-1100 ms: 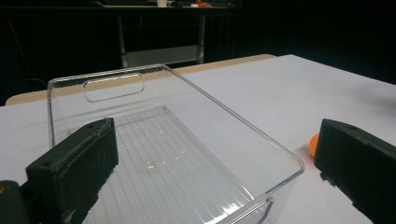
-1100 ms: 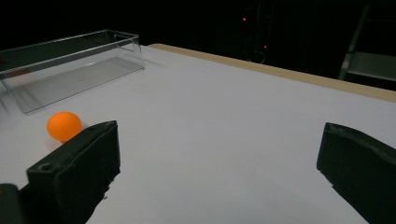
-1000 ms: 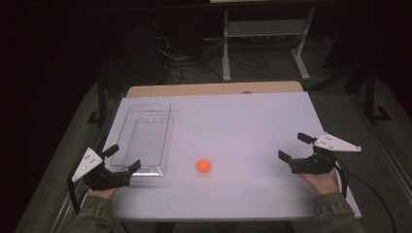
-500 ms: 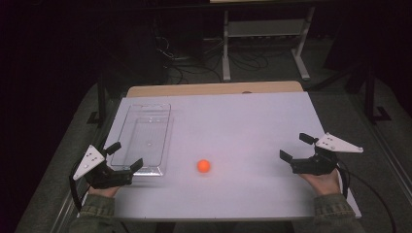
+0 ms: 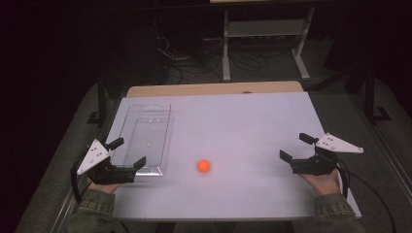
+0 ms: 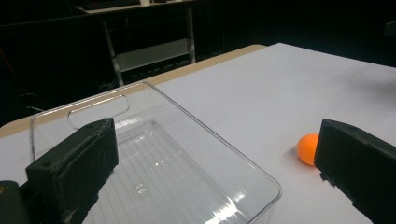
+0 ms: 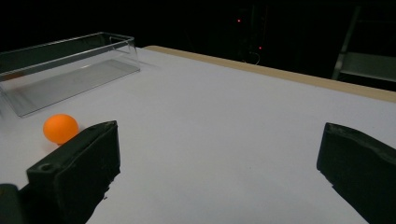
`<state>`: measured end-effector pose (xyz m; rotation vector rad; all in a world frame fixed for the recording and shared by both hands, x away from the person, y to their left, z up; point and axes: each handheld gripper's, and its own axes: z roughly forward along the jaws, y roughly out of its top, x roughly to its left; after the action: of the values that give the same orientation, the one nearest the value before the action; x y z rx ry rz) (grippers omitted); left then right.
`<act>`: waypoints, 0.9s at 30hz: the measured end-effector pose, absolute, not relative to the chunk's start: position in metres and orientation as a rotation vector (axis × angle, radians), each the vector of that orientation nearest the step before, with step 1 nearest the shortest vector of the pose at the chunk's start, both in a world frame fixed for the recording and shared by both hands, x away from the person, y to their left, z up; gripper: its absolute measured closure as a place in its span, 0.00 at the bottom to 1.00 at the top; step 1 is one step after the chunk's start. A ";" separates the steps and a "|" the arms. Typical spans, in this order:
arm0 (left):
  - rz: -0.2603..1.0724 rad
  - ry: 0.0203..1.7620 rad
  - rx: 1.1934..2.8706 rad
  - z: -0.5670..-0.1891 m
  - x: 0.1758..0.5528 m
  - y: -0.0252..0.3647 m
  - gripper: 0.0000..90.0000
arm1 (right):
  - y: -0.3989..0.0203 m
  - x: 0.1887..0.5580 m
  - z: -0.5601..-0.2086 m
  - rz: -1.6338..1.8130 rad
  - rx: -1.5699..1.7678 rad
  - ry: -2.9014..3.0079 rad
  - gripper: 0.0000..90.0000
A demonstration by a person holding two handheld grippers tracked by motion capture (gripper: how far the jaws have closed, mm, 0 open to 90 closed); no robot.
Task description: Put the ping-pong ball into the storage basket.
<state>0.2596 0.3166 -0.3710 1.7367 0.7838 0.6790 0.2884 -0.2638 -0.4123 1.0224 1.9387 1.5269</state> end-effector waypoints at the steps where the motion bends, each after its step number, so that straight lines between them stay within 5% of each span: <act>1: 0.677 0.780 1.739 -0.370 0.260 0.316 0.00 | -0.264 0.288 -0.412 1.528 1.024 1.937 0.00; 27: 0.637 0.654 1.913 -0.340 0.275 0.287 0.00 | -0.264 0.288 -0.412 1.527 1.025 1.946 0.00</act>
<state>0.2749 0.2875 -0.3399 1.9133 0.6542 0.6368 0.2879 -0.2638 -0.4124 1.0246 1.9458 1.5266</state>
